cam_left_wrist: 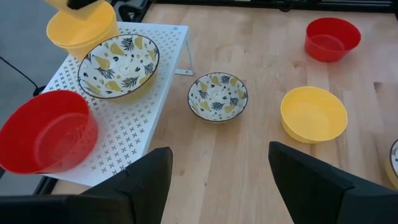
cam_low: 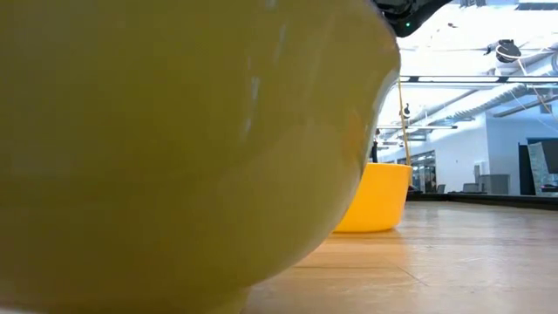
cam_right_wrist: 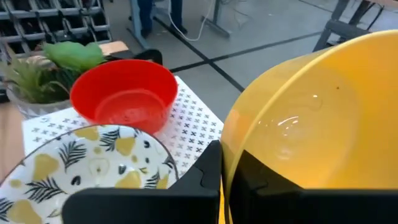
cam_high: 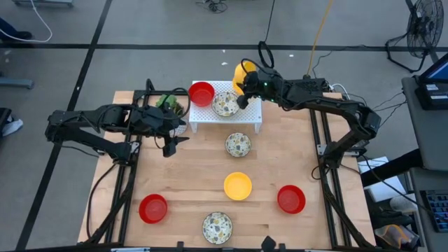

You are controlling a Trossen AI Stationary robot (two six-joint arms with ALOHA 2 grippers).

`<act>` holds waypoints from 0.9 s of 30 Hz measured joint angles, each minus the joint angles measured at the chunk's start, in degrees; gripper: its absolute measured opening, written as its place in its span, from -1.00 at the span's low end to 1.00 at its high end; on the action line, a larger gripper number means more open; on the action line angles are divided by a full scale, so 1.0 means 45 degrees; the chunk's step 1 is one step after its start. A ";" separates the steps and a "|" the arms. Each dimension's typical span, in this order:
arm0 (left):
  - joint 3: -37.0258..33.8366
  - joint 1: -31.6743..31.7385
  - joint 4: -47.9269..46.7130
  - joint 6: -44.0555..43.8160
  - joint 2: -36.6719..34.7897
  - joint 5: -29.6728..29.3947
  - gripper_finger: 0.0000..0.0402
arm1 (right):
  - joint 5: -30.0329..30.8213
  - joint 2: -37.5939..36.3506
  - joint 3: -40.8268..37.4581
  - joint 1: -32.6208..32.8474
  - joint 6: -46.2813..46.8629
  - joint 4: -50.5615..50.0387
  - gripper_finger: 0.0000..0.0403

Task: Pick & Place Mini bowls
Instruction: Stack the yellow bowl on the yellow bowl on the shelf

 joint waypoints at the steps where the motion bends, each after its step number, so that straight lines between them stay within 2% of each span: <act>1: 0.0000 0.0003 0.0005 -0.0008 -0.0002 0.0000 0.34 | -0.0010 -0.0004 0.0000 -0.0004 0.0035 0.0013 -1.00; 11: 0.0000 -0.0001 0.0021 -0.0039 -0.0003 0.0000 0.34 | -0.0005 -0.0005 0.0000 0.0000 0.0715 -0.1061 -1.00; 16: -0.0005 0.0003 0.0047 -0.0034 -0.0003 0.0000 0.34 | 0.0648 -0.0005 0.0033 -0.0028 0.0718 -0.1255 -1.00; 27: -0.0004 0.0003 0.0132 0.0170 0.0001 -0.0011 0.34 | 0.0585 0.0076 0.1820 -0.0213 0.0714 -0.4265 -1.00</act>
